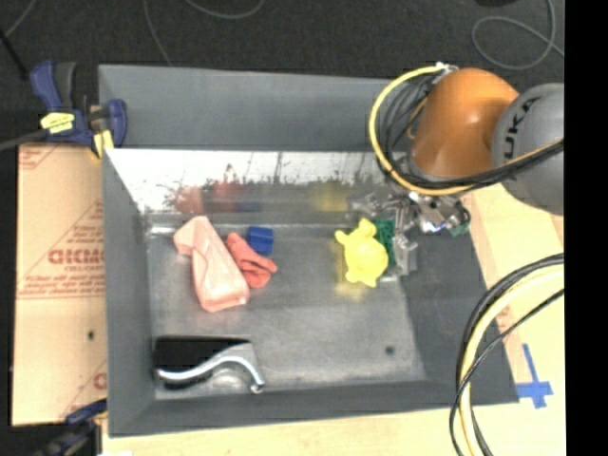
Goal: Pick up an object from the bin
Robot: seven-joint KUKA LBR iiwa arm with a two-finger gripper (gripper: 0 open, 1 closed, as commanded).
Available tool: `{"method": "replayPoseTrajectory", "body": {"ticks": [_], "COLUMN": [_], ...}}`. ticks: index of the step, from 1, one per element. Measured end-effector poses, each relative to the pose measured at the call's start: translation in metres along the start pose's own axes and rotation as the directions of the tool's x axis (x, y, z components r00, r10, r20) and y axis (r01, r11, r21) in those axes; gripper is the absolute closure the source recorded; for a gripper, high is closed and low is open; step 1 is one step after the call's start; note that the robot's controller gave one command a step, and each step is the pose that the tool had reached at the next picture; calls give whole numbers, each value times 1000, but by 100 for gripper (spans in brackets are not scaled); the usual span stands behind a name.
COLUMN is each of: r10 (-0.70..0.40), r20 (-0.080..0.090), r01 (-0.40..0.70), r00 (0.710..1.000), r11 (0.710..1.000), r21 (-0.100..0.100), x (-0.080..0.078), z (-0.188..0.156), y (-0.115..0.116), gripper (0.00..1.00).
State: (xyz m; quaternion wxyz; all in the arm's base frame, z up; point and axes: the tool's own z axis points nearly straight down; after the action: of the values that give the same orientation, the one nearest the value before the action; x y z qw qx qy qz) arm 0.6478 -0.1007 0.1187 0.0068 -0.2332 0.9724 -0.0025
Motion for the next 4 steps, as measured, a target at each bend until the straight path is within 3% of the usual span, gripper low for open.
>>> {"method": "replayPoseTrajectory", "body": {"ticks": [1, 2, 4], "r10": [-260, -407, -406], "r20": [-1, -18, -18], "r01": [260, 406, 405], "r00": [966, 913, 914], "r11": [966, 913, 914], "r21": [-1, -23, -25], "x": [-4, 8, 8], "z": [30, 48, 45], "y": [0, -12, -11], "gripper": [0, 100, 100]}}
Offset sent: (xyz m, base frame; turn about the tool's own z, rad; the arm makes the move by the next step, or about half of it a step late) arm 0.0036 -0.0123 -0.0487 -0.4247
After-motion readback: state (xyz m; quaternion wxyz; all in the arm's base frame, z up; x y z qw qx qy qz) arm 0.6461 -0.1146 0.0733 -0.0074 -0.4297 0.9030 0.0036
